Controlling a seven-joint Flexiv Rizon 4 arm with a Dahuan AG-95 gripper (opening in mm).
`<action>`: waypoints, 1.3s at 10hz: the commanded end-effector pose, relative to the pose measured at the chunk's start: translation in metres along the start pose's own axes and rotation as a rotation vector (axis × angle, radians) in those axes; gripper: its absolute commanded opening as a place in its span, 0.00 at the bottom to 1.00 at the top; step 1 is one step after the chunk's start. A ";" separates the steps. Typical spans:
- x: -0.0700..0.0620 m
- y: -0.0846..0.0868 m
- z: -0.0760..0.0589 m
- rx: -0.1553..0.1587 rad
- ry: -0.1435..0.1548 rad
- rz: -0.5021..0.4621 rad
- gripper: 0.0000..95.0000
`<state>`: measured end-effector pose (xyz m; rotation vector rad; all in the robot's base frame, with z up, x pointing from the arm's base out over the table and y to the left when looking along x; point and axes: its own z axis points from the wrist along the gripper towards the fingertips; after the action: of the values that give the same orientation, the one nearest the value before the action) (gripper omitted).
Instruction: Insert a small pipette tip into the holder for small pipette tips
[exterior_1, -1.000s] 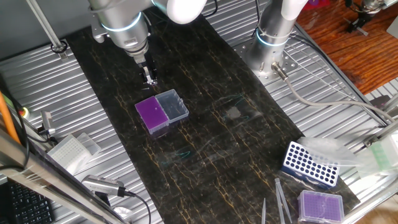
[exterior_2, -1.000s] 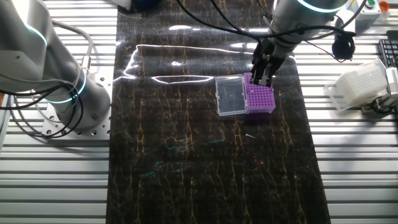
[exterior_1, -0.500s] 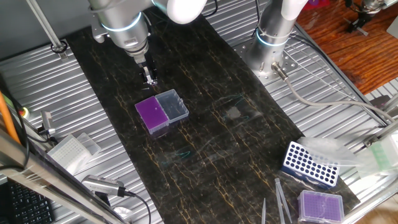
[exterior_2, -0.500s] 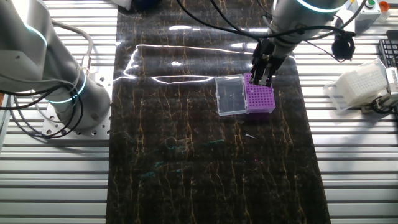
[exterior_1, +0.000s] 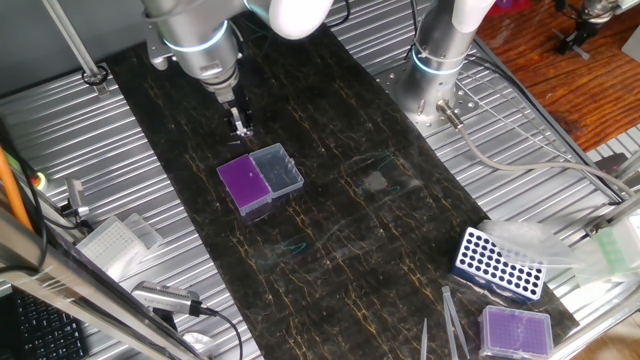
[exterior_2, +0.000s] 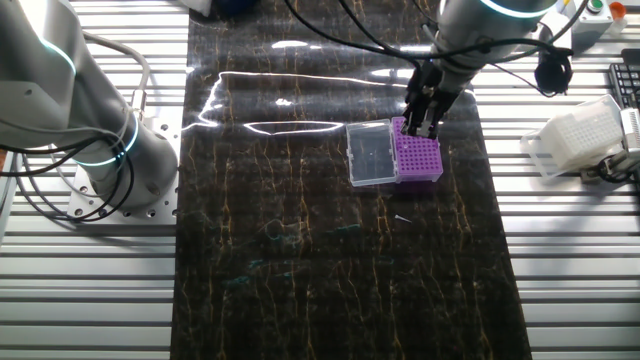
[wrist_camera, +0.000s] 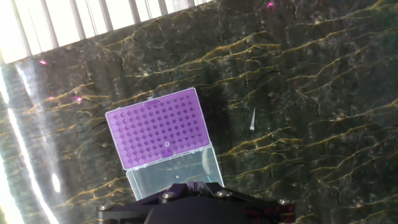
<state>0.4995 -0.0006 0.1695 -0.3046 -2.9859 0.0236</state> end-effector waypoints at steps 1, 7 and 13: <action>0.002 -0.002 0.001 -0.002 -0.054 -0.034 0.00; 0.010 -0.016 0.008 -0.026 -0.150 -0.120 0.00; 0.013 -0.032 0.024 -0.037 -0.184 -0.164 0.00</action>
<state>0.4791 -0.0303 0.1461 -0.0616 -3.1844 -0.0254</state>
